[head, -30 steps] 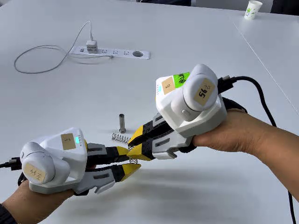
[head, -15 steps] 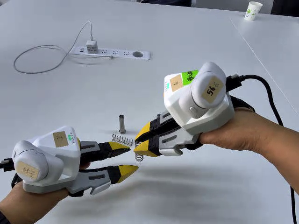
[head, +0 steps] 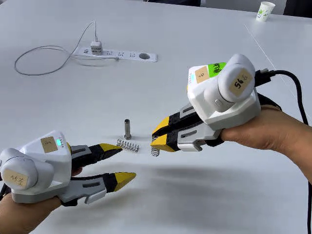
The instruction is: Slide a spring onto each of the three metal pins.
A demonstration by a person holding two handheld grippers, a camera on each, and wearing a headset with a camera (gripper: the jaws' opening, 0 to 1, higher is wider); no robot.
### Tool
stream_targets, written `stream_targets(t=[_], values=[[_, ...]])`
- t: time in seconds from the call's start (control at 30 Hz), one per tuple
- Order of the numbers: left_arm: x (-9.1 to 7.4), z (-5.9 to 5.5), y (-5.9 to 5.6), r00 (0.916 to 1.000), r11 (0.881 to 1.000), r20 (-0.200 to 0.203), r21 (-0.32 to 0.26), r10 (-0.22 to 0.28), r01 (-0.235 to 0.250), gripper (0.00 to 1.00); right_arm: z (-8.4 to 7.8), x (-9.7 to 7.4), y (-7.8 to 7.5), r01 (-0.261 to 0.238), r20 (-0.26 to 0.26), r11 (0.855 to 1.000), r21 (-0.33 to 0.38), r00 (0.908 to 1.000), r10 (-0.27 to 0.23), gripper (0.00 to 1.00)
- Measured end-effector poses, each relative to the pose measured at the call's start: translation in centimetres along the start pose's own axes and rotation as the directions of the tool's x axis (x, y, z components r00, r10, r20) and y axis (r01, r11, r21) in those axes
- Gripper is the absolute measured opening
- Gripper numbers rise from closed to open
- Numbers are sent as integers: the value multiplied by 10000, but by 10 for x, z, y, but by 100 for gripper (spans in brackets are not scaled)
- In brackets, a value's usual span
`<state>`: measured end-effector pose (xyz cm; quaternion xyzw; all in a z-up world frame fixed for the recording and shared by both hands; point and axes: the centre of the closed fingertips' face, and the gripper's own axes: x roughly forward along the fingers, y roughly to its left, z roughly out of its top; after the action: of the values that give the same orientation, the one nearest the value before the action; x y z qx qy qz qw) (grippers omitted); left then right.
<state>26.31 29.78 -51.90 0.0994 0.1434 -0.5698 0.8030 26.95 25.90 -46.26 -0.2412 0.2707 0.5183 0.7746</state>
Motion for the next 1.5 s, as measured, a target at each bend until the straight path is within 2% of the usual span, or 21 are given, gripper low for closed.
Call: stream_targets(t=[0.33, 0.63, 0.87, 1.07, 1.5], values=[[-5, -1, 8, 9993, 9991, 41, -204, 371, -370, 44, 0, -12, -19, 587, 120, 9981, 202, 9982, -589, 11], [-8, -3, 11, 9987, 9981, 38, -346, 508, -507, 47, 3, -23, -48, 1301, 302, 9907, 406, 9909, -1314, 11], [-8, -3, 12, 9984, 9977, 41, -388, 559, -557, 48, 4, -24, -58, 1696, 373, 9843, 483, 9845, -1714, 11], [-8, -4, 13, 9983, 9975, 29, -410, 585, -583, 49, 0, -17, -77, 2064, 322, 9765, 618, 9775, -2087, 11], [-10, -7, 15, 9979, 9968, 5, -473, 644, -643, 49, -10, -10, -82, 2106, 139, 9742, 808, 9771, -2123, 11]])
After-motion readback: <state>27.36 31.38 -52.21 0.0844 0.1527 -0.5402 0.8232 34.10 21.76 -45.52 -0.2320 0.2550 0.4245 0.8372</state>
